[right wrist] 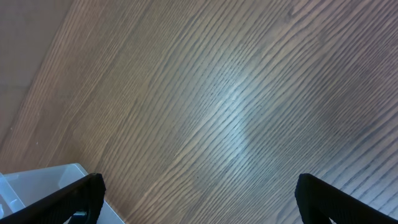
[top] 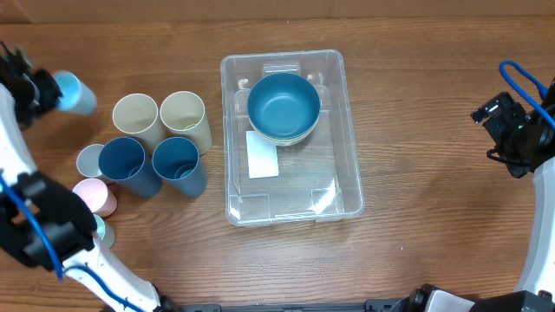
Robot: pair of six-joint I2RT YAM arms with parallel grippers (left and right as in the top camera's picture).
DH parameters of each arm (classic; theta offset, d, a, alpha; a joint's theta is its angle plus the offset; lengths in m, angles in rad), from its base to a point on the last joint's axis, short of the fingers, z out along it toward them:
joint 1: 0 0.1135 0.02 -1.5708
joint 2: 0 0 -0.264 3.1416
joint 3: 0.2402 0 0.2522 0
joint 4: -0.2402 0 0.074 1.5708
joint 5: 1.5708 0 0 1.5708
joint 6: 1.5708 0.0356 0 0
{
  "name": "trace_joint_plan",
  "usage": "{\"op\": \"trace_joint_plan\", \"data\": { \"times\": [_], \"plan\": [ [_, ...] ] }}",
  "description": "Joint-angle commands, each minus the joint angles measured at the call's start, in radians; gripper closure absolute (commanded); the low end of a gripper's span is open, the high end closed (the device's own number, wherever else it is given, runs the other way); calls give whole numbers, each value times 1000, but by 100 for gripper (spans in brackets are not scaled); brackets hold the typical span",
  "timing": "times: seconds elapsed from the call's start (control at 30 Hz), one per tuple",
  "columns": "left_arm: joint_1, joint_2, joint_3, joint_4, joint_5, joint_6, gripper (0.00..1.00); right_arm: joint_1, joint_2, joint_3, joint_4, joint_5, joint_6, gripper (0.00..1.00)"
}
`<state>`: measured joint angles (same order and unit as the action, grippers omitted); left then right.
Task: Pack container
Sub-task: 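Reach the left gripper to the light blue cup and grasp it, then carry the light blue cup into the bin's right side and release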
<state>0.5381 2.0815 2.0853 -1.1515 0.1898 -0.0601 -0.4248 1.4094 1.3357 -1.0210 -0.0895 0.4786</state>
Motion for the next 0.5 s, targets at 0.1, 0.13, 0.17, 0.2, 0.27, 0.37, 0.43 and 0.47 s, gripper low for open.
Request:
{"op": "trace_joint_plan", "data": {
  "times": [0.1, 0.13, 0.17, 0.2, 0.27, 0.37, 0.43, 0.47],
  "plan": [
    [-183, -325, 195, -105, 17, -13, 96, -3, 0, 8, 5, -2, 9, 0],
    [-208, -346, 198, -112, 17, -13, 96, -3, 0, 8, 5, -2, 9, 0],
    [-246, -373, 200, -119, 17, -13, 96, -3, 0, 8, 5, -2, 9, 0],
    [-286, -397, 200, -126, 17, -13, 96, -3, 0, 8, 5, -2, 9, 0],
    [-422, -447, 199, -154, 16, -12, 96, -3, 0, 8, 5, -2, 9, 0],
    [-581, -466, 199, -195, 2, 10, 96, -3, 0, 8, 5, -2, 9, 0],
    [-707, -458, 192, -230, -51, 9, 96, -3, 0, 8, 5, -2, 9, 0],
    [-758, -449, 185, -244, -79, 9, 96, -3, 0, 8, 5, -2, 9, 0]
  ]
}}
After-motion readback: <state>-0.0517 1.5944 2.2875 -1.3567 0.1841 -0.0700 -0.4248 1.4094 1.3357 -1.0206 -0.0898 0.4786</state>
